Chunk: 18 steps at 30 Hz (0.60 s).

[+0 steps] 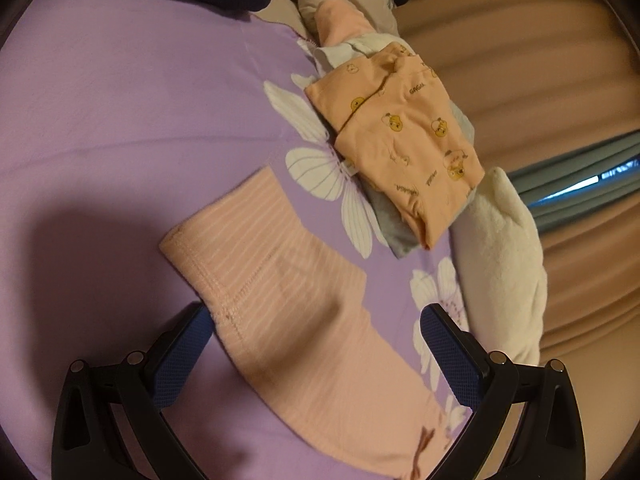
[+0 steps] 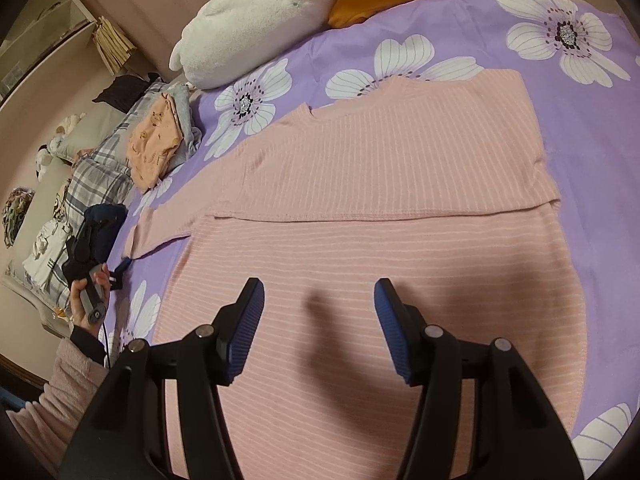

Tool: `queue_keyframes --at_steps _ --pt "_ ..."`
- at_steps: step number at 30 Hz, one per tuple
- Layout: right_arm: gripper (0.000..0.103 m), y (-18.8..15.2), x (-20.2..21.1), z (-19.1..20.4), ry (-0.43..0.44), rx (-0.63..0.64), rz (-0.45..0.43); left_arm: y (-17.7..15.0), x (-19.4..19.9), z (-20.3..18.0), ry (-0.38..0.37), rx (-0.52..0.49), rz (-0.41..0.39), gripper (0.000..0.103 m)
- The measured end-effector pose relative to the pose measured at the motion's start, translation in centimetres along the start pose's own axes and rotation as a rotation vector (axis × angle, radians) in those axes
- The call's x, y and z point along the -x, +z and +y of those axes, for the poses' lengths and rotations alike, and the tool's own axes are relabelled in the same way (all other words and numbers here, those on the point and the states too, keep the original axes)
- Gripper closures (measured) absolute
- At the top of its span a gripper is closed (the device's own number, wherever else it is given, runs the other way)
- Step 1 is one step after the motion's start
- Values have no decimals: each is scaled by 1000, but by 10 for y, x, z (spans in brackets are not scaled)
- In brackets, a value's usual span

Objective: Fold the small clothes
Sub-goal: 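Move the left tool to the cuff of the other sleeve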

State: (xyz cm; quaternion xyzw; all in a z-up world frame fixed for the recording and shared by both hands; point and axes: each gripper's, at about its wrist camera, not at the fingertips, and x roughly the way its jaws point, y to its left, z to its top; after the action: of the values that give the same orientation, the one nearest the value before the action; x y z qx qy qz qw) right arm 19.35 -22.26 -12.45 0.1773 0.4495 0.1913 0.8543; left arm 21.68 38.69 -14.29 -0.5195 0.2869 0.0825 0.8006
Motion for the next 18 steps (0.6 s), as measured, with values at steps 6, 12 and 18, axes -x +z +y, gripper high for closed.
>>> queue_keyframes --at_steps 6,12,18 --pt "45 0 -2 4 -6 13 2 -1 -6 -12 110 -68 -32 10" --pt "45 -1 -4 6 -6 16 6 -5 -8 -15 232 -129 -38 50" --pt "45 -1 2 1 -19 -2 -6 -3 -10 -12 235 -125 -15 85"
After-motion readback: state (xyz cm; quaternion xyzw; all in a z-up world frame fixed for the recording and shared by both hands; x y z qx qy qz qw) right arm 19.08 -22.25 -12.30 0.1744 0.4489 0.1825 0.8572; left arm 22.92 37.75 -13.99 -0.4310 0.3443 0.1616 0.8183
